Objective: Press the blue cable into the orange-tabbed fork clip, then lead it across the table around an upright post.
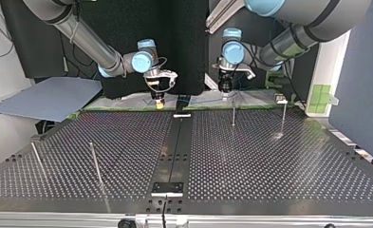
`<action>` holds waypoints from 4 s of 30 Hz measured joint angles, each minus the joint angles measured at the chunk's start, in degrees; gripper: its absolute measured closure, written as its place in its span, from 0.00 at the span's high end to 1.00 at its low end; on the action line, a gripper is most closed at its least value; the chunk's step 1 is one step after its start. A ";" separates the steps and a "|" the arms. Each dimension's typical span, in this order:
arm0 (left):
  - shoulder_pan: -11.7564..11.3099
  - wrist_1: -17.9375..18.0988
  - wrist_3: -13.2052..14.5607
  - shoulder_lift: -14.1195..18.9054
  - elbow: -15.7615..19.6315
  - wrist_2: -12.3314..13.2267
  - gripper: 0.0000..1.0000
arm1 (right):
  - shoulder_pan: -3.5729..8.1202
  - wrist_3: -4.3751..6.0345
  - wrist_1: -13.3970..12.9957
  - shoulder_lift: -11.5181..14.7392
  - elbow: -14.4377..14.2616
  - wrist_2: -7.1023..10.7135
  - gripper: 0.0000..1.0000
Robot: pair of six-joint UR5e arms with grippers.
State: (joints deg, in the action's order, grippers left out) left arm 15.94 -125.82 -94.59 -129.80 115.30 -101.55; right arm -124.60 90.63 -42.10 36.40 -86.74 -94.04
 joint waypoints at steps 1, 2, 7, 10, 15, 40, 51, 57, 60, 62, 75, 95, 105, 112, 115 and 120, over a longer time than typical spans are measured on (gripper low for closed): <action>0.11 -0.34 -0.01 -0.50 -0.43 -0.22 1.00 | 0.00 0.00 0.01 -0.01 0.00 0.00 0.00; 0.18 -0.52 -0.02 -0.83 -0.71 -0.40 1.00 | 0.00 0.00 0.02 -0.02 0.00 0.00 0.00; 0.32 -1.44 -0.19 -1.62 -2.73 -1.39 1.00 | 0.01 0.00 0.07 -0.03 0.01 0.12 0.00; 0.36 -2.10 -0.34 -1.69 -4.22 -1.86 1.00 | 0.01 0.00 0.08 -0.04 0.00 0.15 0.00; 0.41 -2.38 -0.40 -1.70 -5.22 -2.08 1.00 | 0.01 0.00 0.03 -0.04 0.01 0.16 0.00; 0.53 -3.48 -1.86 -4.21 -7.93 -4.39 1.00 | 0.01 0.00 0.08 -0.05 0.01 0.26 0.00; 0.76 -4.41 -2.68 -4.77 -9.17 -4.87 1.00 | 0.01 0.00 0.23 -0.05 0.01 0.34 0.00; 0.77 -4.52 -2.63 -4.79 -9.17 -5.05 1.00 | 0.01 0.00 0.24 -0.05 0.01 0.34 0.00; 0.77 -4.60 -2.47 -4.79 -9.18 -5.08 1.00 | 0.01 0.00 0.23 -0.05 0.01 0.34 0.00; 0.78 -4.67 -2.24 -4.79 -9.18 -5.10 0.65 | 0.01 0.00 0.23 -0.05 0.01 0.34 0.00; 1.33 -4.86 -0.76 -4.79 -9.19 -6.69 0.00 | 0.01 0.00 0.33 -0.09 -0.02 0.40 0.00; 1.76 -7.92 0.35 -4.43 -9.97 -6.79 0.00 | 0.01 0.00 0.35 -0.12 0.01 0.40 0.00; 3.41 -10.23 1.20 -0.83 -10.11 -8.19 0.00 | 0.03 -0.25 1.66 0.22 0.99 -0.15 0.00; 4.96 -11.46 1.29 3.04 -10.12 -8.41 0.00 | 0.02 -0.20 4.67 2.72 1.33 -1.06 0.00; 5.60 -11.72 1.38 4.35 -10.11 -8.62 0.00 | 0.08 -0.14 5.65 4.17 1.34 -1.17 0.00; 6.54 -12.06 1.41 6.37 -10.12 -9.38 0.00 | 0.21 -0.08 6.94 6.53 1.35 -1.30 0.00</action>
State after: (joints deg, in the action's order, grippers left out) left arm 22.49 -137.87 -93.18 -123.43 105.18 -110.93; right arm -124.38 90.55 -35.16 42.93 -85.39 -95.34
